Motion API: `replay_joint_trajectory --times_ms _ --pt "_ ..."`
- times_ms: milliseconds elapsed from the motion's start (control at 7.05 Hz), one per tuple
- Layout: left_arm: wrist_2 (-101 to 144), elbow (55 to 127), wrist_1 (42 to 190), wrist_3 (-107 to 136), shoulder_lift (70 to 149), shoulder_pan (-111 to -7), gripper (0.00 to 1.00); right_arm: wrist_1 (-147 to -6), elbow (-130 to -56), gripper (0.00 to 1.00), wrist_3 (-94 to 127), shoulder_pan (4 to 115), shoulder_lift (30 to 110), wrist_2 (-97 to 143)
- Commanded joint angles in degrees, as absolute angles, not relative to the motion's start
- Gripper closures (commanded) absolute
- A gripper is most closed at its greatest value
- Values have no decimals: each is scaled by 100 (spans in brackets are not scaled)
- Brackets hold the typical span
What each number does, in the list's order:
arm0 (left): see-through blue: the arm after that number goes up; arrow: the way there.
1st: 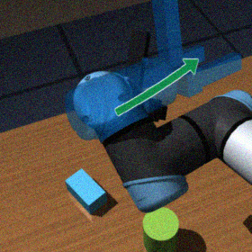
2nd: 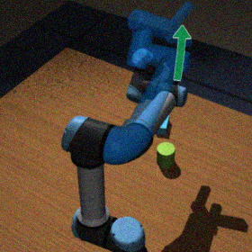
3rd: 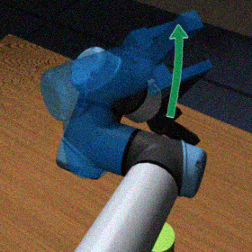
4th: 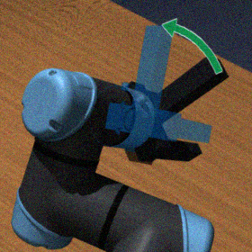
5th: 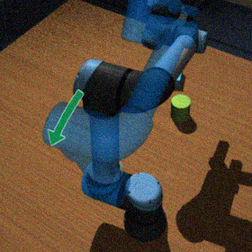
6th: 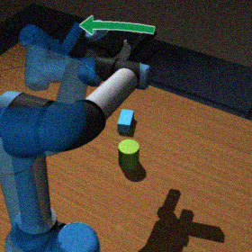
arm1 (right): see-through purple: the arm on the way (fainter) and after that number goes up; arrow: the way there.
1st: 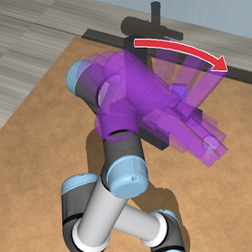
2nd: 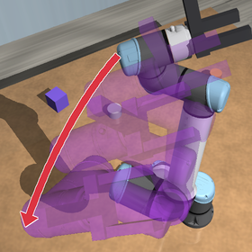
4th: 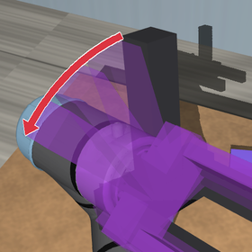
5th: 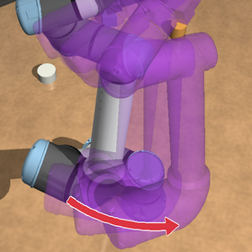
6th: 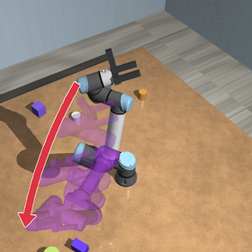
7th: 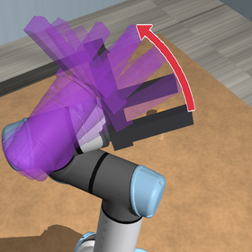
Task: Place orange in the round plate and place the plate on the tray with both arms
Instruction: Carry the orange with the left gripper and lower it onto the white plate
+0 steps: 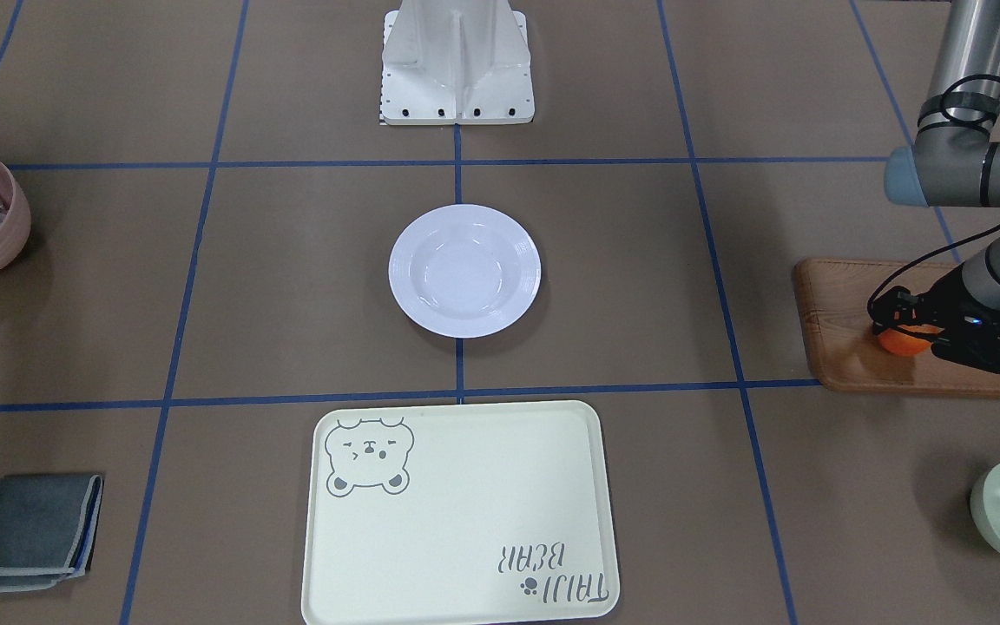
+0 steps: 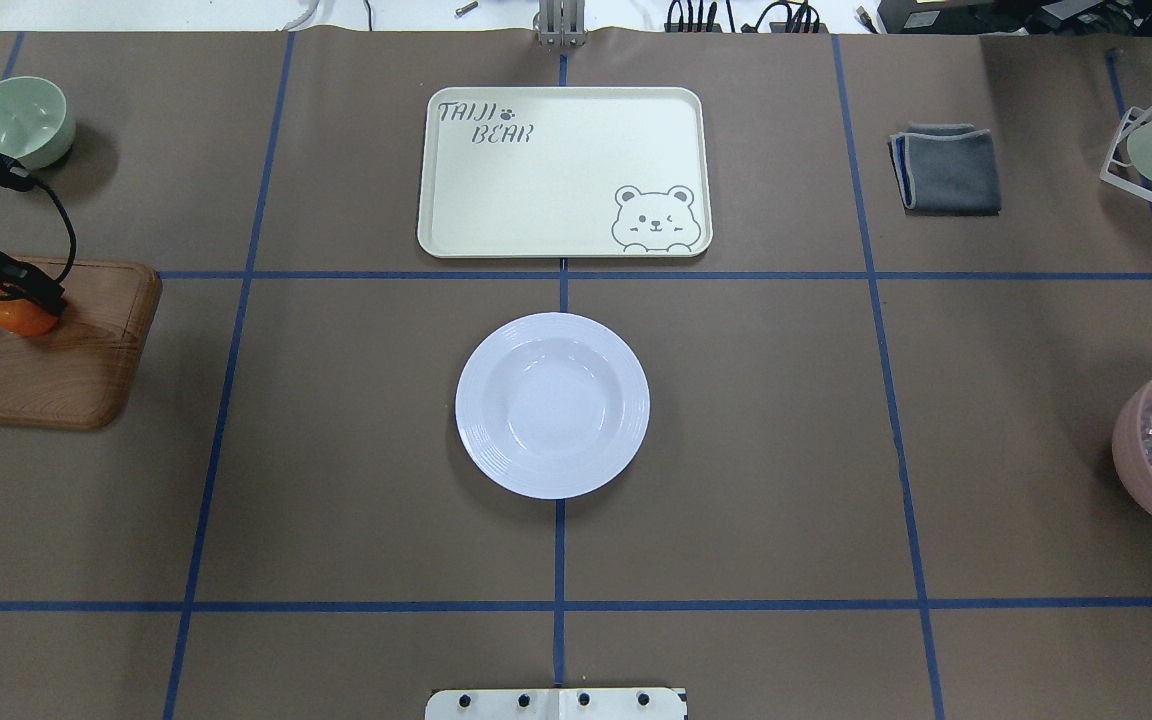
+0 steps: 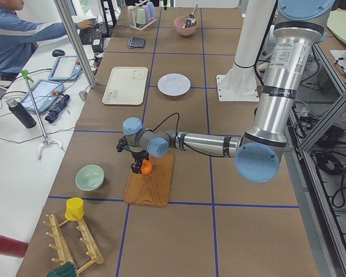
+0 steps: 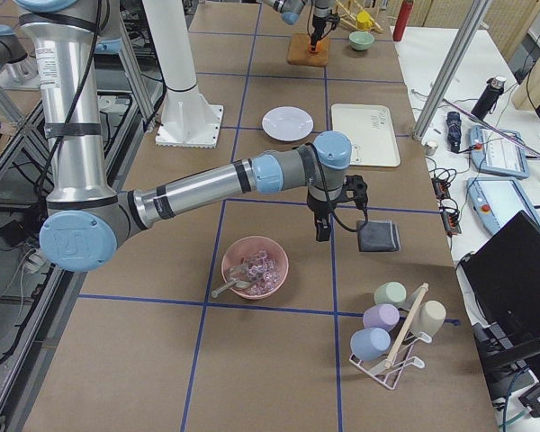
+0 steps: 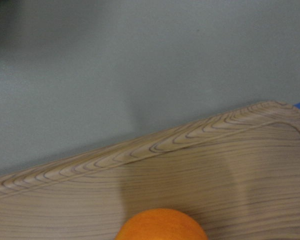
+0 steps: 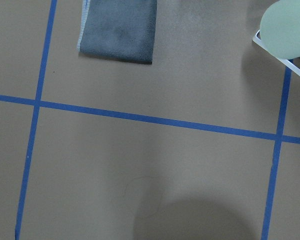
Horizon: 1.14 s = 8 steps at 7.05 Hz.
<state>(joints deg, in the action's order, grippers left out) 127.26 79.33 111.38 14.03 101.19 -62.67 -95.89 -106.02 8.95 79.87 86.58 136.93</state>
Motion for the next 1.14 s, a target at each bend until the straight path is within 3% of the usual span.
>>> replay_joint_trajectory --times_ms 0,284,568,993 --pt "12726 7971 11145 1397 9968 -6258 96 -9589 -10600 0 923 7954 8657 13693" --pt "13380 8303 10552 1493 10097 -6267 100 -9580 -10626 0 1125 7902 8640 13702" --pt "13438 8770 10047 3006 10815 -6214 100 -9580 -10591 0 1125 7858 8526 13685" --pt "13020 9141 10046 5642 11800 -4716 100 -9580 -10635 0 1327 7700 8525 13720"
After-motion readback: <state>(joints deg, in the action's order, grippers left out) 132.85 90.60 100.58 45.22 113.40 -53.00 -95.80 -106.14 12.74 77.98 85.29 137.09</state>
